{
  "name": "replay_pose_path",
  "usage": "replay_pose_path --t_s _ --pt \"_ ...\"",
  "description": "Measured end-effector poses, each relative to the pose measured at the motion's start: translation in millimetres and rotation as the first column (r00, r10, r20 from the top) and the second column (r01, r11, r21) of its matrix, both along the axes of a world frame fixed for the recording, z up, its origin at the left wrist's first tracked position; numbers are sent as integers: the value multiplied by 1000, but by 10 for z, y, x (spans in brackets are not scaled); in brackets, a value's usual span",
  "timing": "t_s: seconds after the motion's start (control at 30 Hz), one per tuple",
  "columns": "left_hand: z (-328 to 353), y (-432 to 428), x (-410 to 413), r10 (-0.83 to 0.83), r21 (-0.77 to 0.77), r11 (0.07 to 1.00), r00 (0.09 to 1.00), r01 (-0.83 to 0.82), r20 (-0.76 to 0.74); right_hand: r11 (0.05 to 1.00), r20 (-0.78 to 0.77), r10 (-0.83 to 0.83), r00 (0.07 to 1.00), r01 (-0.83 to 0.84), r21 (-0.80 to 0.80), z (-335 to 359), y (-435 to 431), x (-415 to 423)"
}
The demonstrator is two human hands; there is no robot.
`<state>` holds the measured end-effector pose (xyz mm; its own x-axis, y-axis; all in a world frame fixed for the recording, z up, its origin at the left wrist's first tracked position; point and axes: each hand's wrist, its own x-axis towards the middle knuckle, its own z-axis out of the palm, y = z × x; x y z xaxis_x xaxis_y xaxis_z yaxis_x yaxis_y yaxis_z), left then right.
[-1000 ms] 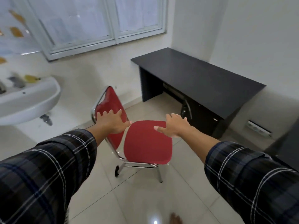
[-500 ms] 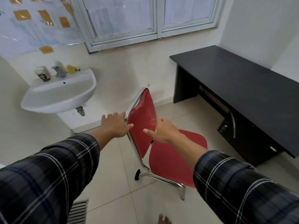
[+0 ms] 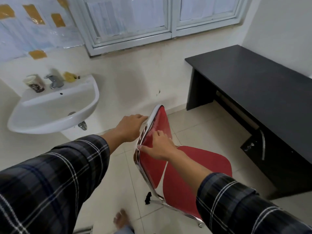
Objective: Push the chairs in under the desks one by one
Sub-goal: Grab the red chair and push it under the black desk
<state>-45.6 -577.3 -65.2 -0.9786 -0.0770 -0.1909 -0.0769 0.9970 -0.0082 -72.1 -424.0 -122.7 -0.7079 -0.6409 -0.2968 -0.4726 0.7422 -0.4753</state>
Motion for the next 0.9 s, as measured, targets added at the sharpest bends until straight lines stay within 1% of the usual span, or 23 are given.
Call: replay_pose_path --t_s 0.1,0.17,0.23,0.27,0.33,0.43,0.53,0.57,0.63,0.67,0.7,0.73,0.8,0.83,0.9 --pt "-146 -281 -360 -193 -122 974 981 192 -1 998 44 -60 997 61 -23 -30 -226 -72" --pt "-256 -482 -658 -333 -195 922 942 334 38 989 81 -146 986 148 -15 -70 -410 -159" --pt "-355 -625 -941 -459 -240 852 884 466 87 959 132 -280 951 283 -1 -109 -595 -246" --pt "-411 -694 -1083 -520 -246 812 847 530 111 931 167 -362 917 366 7 -126 -709 -276" --pt "-504 -747 -1250 -579 -251 768 806 589 120 877 226 -469 854 480 10 -112 -837 -289" --pt "-620 -816 -1582 -703 -238 669 703 705 107 755 261 -638 725 656 23 -72 -1036 -317" --pt "-697 -720 -1758 -821 -242 521 558 819 122 646 282 -742 608 761 59 -90 -1139 -294" --pt "-719 -659 -1785 -864 -232 455 489 860 118 602 291 -775 561 796 66 -100 -1170 -274" --pt "-764 -597 -1797 -937 -187 316 337 930 90 514 277 -833 480 855 65 -111 -1230 -210" --pt "-791 -601 -1807 -962 -165 251 265 954 69 483 255 -854 454 873 63 -106 -1255 -152" --pt "-813 -605 -1827 -978 -153 192 202 969 53 460 231 -871 434 885 71 -94 -1275 -66" --pt "-835 -622 -1865 -986 -144 154 162 977 44 448 203 -883 423 889 91 -83 -1291 32" --pt "-859 -643 -1937 -991 -138 100 110 985 70 424 160 -902 402 894 148 -71 -1306 270" --pt "-862 -644 -1961 -990 -145 86 100 986 97 414 136 -908 395 895 166 -71 -1314 380" --pt "-835 -631 -1945 -986 -158 101 120 982 119 398 88 -917 389 902 166 -80 -1335 543"
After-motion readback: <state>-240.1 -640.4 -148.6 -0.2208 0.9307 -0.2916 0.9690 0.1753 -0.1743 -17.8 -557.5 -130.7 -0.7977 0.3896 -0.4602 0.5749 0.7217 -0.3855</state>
